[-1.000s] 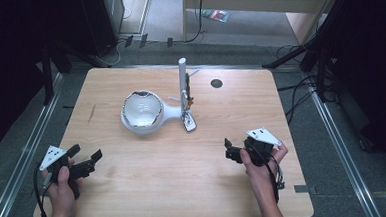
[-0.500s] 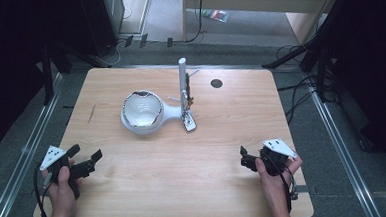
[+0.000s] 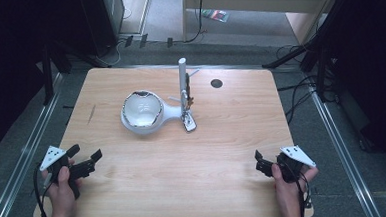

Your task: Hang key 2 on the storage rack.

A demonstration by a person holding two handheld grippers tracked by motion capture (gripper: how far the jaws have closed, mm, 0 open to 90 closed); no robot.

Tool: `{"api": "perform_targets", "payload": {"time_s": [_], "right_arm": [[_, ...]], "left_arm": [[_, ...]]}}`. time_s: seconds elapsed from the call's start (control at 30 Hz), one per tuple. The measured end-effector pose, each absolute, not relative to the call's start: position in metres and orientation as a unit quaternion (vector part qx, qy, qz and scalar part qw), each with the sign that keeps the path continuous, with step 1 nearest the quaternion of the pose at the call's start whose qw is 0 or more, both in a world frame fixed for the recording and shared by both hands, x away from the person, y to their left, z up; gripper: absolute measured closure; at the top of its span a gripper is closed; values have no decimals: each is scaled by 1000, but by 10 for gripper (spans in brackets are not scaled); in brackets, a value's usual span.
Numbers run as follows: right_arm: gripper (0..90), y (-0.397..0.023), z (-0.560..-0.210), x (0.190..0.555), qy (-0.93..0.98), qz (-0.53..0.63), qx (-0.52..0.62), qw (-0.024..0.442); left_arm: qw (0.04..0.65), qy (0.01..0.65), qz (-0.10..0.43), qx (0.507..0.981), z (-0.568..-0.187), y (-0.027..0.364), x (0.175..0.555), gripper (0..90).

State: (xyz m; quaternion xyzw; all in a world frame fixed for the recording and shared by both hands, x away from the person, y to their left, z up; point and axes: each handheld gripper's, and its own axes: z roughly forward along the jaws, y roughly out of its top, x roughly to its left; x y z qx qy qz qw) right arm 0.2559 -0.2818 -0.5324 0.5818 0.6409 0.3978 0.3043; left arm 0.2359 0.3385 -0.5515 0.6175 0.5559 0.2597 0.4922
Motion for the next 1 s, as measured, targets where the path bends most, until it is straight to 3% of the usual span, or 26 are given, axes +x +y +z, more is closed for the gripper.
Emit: {"api": "perform_targets", "payload": {"time_s": [1.0], "right_arm": [[6,-338,-543,231,614,413,607,290]], "left_arm": [[493,556,264,614,-551,338,235,69]]}}
